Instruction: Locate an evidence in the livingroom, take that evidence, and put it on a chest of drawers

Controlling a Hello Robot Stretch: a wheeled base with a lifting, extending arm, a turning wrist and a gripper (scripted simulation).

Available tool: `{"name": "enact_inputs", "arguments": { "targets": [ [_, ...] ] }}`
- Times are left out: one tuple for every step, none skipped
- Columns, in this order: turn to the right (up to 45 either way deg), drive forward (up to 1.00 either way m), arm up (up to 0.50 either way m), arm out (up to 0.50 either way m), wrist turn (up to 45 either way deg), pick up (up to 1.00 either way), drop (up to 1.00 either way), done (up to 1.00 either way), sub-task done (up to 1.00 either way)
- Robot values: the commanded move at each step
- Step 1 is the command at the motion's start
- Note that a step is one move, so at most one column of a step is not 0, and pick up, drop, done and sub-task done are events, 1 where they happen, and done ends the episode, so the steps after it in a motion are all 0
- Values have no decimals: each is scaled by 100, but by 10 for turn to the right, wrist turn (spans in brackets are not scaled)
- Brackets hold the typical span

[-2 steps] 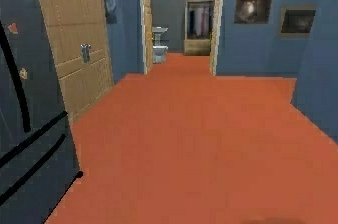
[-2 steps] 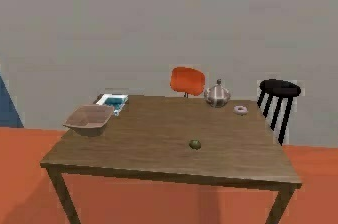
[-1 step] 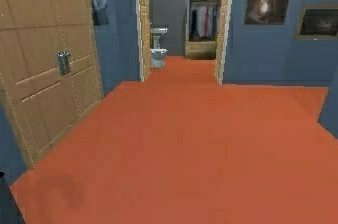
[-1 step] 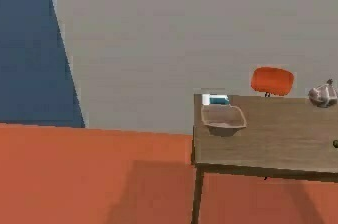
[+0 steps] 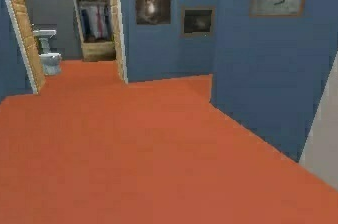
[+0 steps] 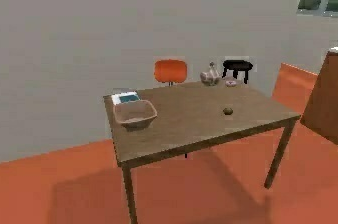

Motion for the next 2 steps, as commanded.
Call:
{"name": "enact_inputs", "arguments": {
  "targets": [
    [0, 100, 0, 0, 0, 0, 0, 0, 0],
    [0, 100, 0, 0, 0, 0, 0, 0, 0]
  ]
}}
